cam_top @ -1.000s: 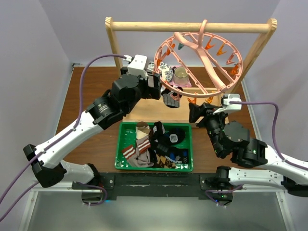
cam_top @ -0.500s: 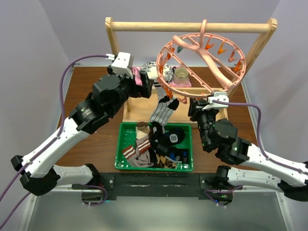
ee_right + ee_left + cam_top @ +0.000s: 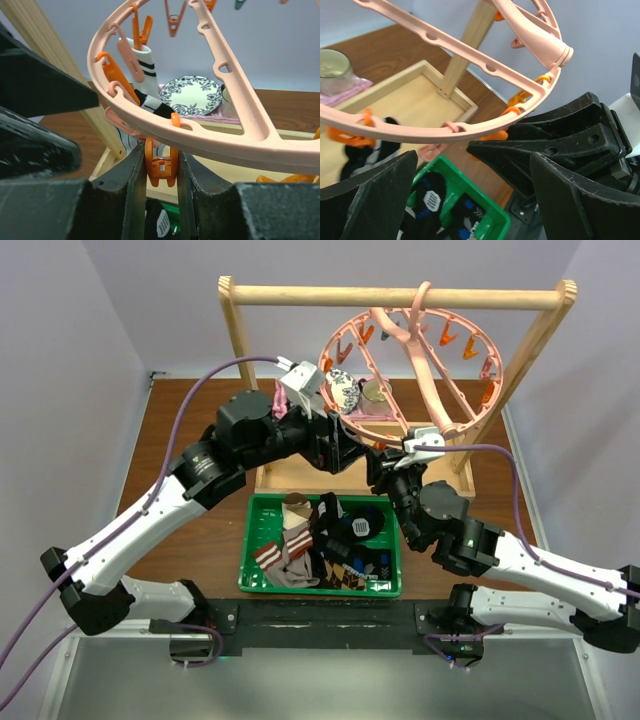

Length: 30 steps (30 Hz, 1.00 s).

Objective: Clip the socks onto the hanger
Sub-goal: Open the clamp at the hanger.

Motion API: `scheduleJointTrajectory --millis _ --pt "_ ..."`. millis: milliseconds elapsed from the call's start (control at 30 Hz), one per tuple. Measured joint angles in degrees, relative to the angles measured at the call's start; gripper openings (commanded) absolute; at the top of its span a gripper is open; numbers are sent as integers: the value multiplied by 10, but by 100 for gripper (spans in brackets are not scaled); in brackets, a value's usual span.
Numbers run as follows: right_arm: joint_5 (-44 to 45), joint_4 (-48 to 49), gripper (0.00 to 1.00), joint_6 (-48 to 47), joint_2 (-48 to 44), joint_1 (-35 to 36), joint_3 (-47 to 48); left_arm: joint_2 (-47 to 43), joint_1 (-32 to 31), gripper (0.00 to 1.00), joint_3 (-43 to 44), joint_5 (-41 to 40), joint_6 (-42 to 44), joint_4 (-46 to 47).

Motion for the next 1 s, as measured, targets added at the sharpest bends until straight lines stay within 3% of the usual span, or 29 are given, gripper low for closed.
scheduleJointTrajectory --millis 200,1000 --pt "-24 -3 15 18 9 -1 18 10 1 100 0 41 -16 8" --pt "-40 14 15 51 74 -12 64 -6 11 100 15 53 -40 10"
